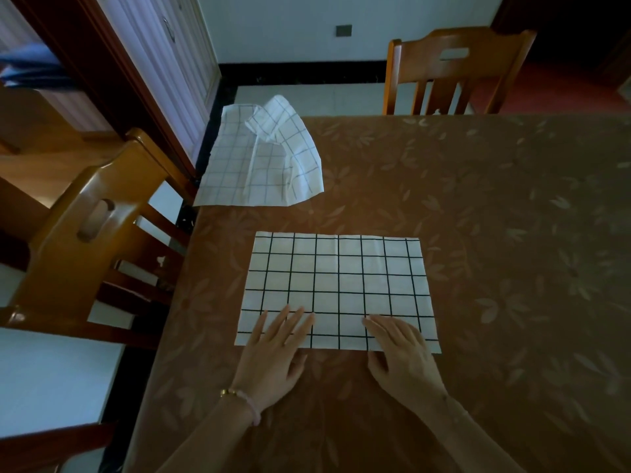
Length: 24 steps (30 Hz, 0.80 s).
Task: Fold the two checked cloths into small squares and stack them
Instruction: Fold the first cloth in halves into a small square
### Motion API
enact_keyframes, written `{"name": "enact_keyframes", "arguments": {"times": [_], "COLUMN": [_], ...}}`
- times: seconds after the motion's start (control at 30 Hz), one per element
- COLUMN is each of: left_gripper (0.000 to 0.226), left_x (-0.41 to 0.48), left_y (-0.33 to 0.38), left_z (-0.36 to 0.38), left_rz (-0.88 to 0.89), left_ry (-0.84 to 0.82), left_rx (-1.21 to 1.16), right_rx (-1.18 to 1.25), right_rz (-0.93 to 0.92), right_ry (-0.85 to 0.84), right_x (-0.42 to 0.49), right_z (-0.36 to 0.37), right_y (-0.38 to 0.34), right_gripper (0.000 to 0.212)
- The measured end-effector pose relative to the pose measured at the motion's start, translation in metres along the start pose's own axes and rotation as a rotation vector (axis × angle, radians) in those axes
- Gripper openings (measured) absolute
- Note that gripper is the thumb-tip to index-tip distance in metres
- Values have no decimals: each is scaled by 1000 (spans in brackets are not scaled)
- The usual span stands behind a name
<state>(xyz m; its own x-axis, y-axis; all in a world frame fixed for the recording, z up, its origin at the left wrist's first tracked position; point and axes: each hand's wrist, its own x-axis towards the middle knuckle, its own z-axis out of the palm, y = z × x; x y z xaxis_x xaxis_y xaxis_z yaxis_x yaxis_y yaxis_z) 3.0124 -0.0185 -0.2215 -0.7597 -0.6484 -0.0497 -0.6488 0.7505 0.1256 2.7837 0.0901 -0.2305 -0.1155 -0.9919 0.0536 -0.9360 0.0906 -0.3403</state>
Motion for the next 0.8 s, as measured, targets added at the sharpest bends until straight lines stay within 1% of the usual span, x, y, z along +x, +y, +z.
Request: {"name": "enact_keyframes", "arguments": {"times": [0.1,0.23,0.3,0.37,0.5,0.63,0.73,0.8], "left_gripper": [59,51,48,44,62,63,62,63], "left_x": [1,-1,-3,-4,-3,-3,-3,-6], "left_y": [0,-13,-22,-30,-38,-40,-39,-37], "left_z": [4,5,5,3,-5,-5,-4,-4], "left_rz": [-11,-34,-15,32,46,19,0,0], "left_ry": [-35,-84,-70,-21,12,48,49,65], "left_rx": [14,27,48,57,41,37,39,37], "right_rx": [-67,-109,-119,-123,-147,-133,-117,-110], "right_rz": [-36,-70,-79,-80,-76,-33,-66,-64], "right_ry": [-32,-10,5,21,52,75,153,167], "right_x": [-4,-7,-9,-9,-9,-10,-12,-14], "right_z": [6,8,7,3,-6,-7,-5,-5], "right_y": [5,15,22,28,36,42,43,41], "right_gripper": [55,50,47,47,48,45,33,32]}}
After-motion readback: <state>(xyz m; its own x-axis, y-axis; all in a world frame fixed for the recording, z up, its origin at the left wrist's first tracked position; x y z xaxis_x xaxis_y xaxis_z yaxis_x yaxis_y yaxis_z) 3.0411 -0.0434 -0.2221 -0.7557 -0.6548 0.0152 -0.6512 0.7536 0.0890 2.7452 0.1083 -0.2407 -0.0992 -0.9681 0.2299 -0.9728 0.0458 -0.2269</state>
